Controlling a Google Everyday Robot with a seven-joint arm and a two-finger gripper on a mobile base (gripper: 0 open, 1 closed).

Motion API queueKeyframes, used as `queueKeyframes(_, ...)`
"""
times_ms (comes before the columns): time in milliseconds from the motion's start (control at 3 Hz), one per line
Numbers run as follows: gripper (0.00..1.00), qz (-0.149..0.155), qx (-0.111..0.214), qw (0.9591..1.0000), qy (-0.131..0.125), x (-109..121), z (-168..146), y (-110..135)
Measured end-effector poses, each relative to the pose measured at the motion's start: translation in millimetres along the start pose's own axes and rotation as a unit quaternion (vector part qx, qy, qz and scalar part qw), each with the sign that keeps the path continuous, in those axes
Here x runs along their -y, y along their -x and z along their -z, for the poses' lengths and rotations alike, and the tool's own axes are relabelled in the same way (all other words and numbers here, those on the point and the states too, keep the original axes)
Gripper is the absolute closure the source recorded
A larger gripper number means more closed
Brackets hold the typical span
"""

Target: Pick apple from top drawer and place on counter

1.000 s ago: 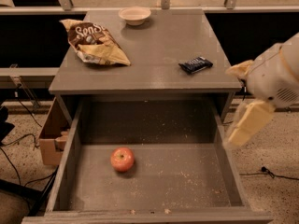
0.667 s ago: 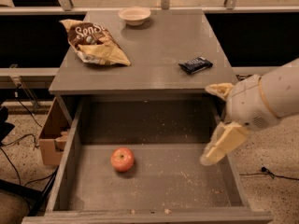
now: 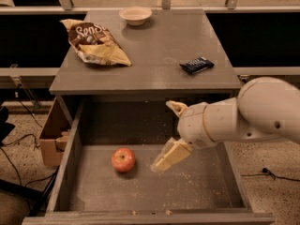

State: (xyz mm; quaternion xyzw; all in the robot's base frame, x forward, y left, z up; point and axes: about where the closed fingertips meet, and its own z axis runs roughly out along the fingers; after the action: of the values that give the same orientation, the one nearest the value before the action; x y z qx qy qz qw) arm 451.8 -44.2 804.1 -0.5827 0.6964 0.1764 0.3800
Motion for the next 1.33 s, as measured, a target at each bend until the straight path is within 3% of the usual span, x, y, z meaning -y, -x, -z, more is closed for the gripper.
queueKeyframes(667,0.0,-0.04,-0.036,0.9985,-0.015,2,-135,-3)
queueKeyframes(1000,0.0,-0.054,-0.031,0.9975,-0.032,10,-184,-2)
queueKeyframes(1333,0.0,-0.079,-0.032,0.9958,-0.033,14,-228,-18)
